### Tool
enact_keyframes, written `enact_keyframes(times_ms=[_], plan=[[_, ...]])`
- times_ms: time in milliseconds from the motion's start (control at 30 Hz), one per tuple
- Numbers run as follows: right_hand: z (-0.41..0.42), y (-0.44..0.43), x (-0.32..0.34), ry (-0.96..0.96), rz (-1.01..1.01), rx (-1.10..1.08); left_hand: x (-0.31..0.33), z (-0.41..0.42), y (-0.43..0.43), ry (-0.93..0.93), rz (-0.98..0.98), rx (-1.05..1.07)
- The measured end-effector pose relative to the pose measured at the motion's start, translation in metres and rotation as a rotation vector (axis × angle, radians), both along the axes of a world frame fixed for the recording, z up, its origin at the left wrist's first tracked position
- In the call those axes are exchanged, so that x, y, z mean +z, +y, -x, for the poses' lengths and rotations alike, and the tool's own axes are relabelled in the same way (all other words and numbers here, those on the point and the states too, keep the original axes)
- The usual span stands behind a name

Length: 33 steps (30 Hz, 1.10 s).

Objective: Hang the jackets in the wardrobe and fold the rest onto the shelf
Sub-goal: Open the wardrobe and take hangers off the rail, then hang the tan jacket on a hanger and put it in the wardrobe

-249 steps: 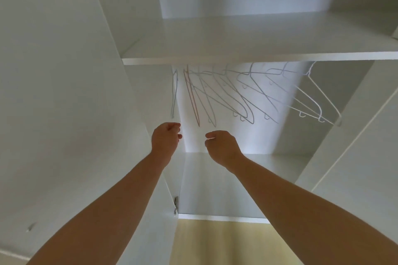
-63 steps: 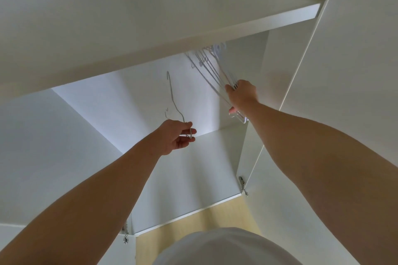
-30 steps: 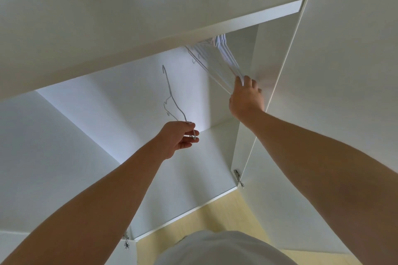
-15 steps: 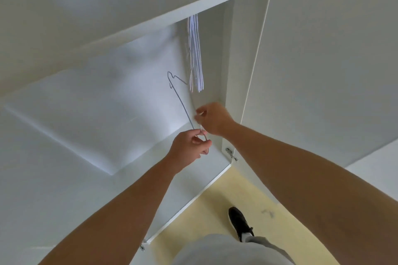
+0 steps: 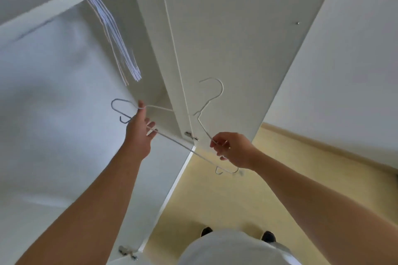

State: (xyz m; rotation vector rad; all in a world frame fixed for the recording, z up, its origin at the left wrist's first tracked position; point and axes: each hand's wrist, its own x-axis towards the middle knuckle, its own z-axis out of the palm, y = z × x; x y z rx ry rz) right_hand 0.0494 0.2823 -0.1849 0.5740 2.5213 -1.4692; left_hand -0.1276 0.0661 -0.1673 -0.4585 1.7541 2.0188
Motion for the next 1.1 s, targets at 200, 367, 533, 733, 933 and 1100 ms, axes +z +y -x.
enact_keyframes(times_ms=[200, 367, 533, 733, 933, 1100], plan=[[-0.101, 0.058, -0.032, -0.011, -0.096, -0.266, 0.011, -0.063, 0.106, 0.062, -0.113, -0.297], [-0.236, 0.134, -0.049, -0.037, -0.105, -0.602, 0.025, -0.17, 0.234, 0.099, -0.173, -0.621], [-0.404, 0.204, -0.064, -0.139, -0.114, -0.864, 0.03, -0.3, 0.348, 0.216, -0.207, -0.998], [-0.551, 0.273, -0.069, -0.207, -0.067, -1.126, 0.024, -0.464, 0.476, 0.234, -0.177, -1.232], [-0.642, 0.342, -0.066, -0.057, 0.138, -1.487, 0.008, -0.559, 0.593, 0.16, -0.102, -1.403], [-0.703, 0.411, -0.068, -0.001, 0.109, -1.646, -0.032, -0.615, 0.707, -0.044, 0.011, -1.427]])
